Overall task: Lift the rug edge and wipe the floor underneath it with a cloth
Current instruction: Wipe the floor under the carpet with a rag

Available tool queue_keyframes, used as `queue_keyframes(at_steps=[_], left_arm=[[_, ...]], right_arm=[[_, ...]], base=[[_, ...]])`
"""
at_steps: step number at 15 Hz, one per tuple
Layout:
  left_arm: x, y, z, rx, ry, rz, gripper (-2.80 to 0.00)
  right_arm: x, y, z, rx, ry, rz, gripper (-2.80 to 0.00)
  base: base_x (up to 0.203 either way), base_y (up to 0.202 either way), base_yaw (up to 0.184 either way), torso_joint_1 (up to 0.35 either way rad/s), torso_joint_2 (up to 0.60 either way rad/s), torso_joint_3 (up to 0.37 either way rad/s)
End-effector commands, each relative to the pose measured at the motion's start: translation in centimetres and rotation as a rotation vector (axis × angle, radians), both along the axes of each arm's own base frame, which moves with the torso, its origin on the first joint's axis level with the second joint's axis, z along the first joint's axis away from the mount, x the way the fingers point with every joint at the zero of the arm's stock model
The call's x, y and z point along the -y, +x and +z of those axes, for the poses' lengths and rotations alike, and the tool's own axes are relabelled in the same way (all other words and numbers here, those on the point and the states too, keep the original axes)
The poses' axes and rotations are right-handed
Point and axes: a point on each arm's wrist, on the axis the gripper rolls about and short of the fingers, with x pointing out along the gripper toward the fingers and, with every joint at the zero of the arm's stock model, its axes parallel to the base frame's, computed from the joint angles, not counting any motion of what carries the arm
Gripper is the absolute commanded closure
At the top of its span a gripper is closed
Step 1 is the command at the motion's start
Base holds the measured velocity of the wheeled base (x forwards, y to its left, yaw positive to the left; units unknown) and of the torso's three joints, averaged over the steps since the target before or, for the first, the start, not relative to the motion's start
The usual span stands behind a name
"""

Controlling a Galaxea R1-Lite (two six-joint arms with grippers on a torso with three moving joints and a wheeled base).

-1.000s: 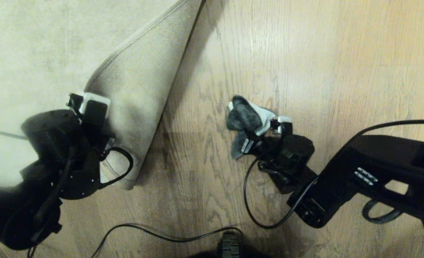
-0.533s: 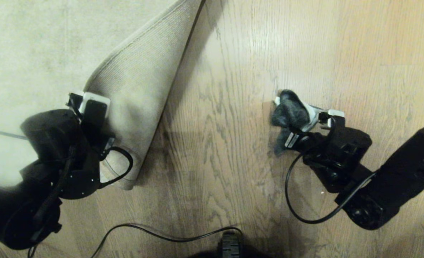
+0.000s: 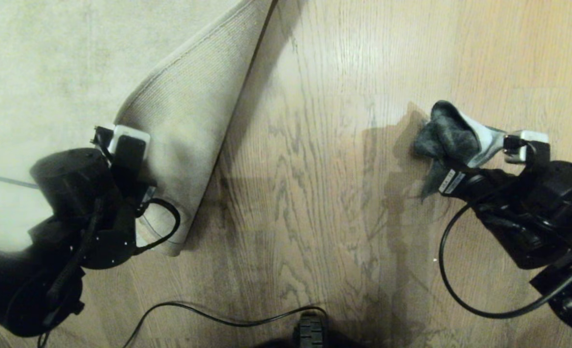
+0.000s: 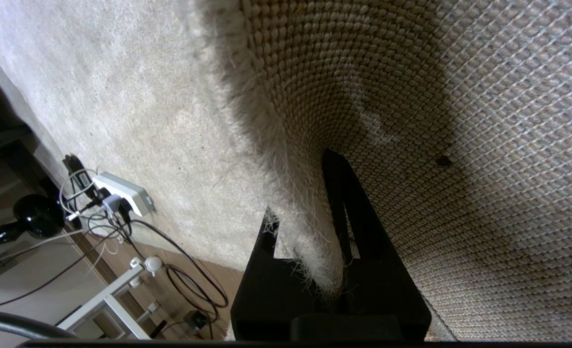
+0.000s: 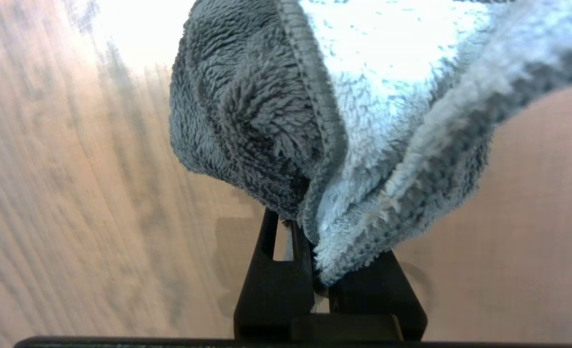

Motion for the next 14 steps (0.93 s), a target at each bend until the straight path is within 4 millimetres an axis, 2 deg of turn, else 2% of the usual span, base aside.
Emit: queue_keyframes(at_steps=[1, 4, 7, 14], left_arm=[[0.1, 0.1, -0.1, -0.001, 0.002, 0.002, 0.0], [0.2, 0.3, -0.4, -0.01, 0.005, 0.002, 0.0], [0.2, 0.4, -0.5, -0.015, 0.007, 0.002, 0.0], [0.3, 0.8, -0.9, -0.028, 0.012, 0.003, 0.0]], right_arm=[[2.7, -2.3, 2.1, 0.067, -0.028, -0.003, 0.0], [6.2, -3.9, 3.3, 0.082, -0.107, -0.015, 0.0], [8.3, -5.7, 4.4, 0.061, -0.125, -0.076, 0.0], [8.7, -9.7, 5.1, 0.067, -0.126, -0.104, 0.0]], base=[[0.0, 0.0, 0.0, 0.0, 0.0, 0.0], [0.0, 0.0, 0.0, 0.0, 0.0, 0.0], [0.0, 0.0, 0.0, 0.0, 0.0, 0.0], [0.0, 0.0, 0.0, 0.0, 0.0, 0.0]])
